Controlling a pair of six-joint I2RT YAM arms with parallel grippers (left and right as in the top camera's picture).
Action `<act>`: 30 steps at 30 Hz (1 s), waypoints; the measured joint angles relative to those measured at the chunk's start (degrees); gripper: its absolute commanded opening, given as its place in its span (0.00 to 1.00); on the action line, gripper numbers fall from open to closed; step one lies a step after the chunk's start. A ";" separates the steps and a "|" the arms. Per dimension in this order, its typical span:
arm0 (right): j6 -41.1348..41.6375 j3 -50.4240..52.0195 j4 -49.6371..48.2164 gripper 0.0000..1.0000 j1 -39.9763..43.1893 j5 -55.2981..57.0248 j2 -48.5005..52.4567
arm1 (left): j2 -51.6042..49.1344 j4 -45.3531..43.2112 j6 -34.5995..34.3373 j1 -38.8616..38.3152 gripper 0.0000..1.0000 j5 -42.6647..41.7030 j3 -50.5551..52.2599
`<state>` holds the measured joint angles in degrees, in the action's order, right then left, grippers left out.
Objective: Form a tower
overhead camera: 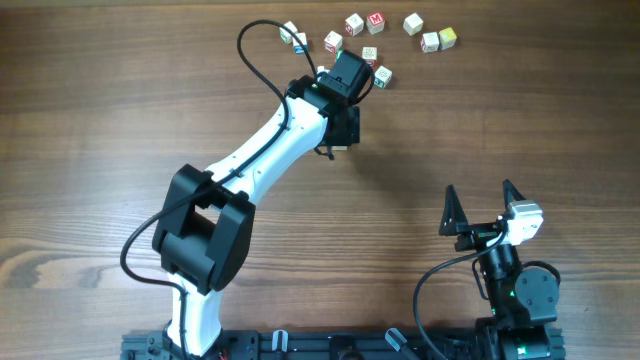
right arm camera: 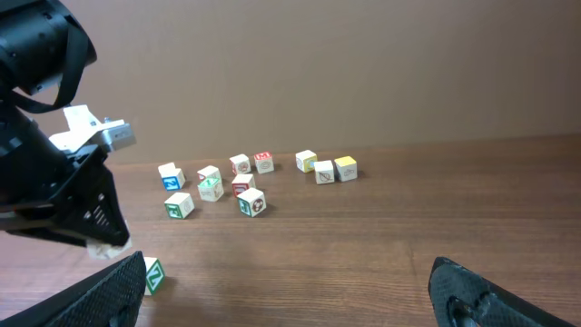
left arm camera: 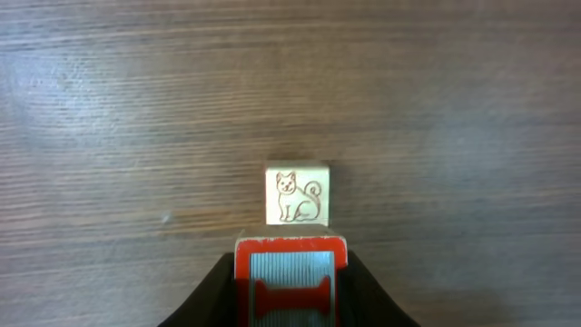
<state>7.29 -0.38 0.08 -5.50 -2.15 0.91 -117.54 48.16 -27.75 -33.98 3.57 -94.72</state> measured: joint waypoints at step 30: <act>0.00 0.00 0.00 1.00 0.00 -0.02 0.00 | 0.00 -11.39 -1.97 -5.38 0.17 6.16 5.33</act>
<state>7.29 -0.38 0.08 -5.50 -2.17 0.91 -117.54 36.77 -29.71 -39.35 9.74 -89.38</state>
